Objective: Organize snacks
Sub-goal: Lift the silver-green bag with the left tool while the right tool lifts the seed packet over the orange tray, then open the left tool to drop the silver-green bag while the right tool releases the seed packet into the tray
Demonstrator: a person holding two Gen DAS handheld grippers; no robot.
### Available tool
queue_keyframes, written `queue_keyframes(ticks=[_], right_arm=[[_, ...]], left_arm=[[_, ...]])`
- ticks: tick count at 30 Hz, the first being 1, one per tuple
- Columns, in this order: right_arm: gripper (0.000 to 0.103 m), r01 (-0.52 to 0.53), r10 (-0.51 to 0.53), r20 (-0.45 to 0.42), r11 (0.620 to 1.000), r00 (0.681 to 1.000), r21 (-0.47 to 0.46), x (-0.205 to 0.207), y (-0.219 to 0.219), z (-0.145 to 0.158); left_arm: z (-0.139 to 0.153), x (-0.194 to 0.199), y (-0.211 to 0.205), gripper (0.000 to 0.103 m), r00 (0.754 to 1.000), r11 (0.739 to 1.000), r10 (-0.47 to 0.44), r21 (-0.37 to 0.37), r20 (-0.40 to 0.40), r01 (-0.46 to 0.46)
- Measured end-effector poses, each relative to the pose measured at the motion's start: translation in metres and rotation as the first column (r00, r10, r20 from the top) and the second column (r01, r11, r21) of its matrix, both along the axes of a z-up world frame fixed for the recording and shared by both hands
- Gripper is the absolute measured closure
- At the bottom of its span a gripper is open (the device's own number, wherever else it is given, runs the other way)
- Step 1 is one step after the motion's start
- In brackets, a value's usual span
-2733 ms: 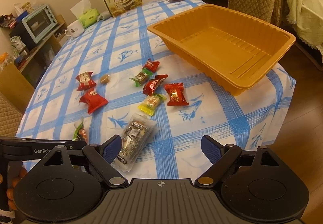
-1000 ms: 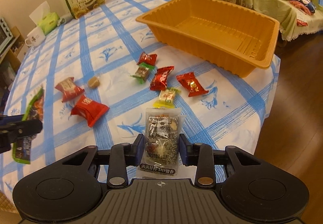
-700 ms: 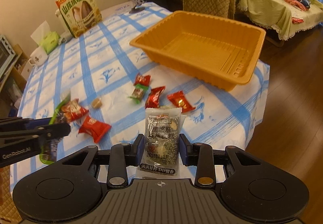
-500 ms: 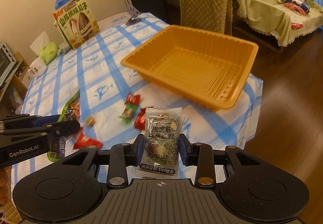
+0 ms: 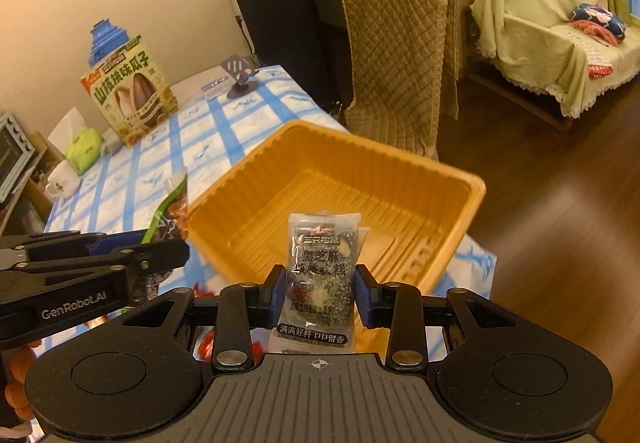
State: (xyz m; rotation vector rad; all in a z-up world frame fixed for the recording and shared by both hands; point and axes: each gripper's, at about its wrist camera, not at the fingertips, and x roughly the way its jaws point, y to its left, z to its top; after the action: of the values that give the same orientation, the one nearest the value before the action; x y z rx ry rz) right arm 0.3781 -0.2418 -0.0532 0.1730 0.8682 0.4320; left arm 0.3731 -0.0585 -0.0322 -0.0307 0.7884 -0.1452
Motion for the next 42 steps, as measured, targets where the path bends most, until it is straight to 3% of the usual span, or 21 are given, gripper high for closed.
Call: queue_keyframes(ticks=[22,32,42], right_arm=[[0.067,-0.022,0.022,-0.079,1.000,0.997,-0.002,0.085,-0.007,-0.040],[0.066,-0.045,0.043,-0.115,0.999,0.992,-0.016,0.103,-0.007,-0.055],[0.066,-0.068,0.065,-0.127,0.997,0.990,-0.020,0.109,-0.005,-0.060]], left_arm=[[-0.041,0.094,-0.030,0.080,0.993,0.999,0.038,0.015,-0.109,-0.036],[-0.063,0.108,-0.027,0.080,0.984,0.998,0.067,0.017,-0.167,-0.065],[-0.065,0.106,-0.023,0.070,0.981,0.996,0.091,0.038,-0.172,-0.085]])
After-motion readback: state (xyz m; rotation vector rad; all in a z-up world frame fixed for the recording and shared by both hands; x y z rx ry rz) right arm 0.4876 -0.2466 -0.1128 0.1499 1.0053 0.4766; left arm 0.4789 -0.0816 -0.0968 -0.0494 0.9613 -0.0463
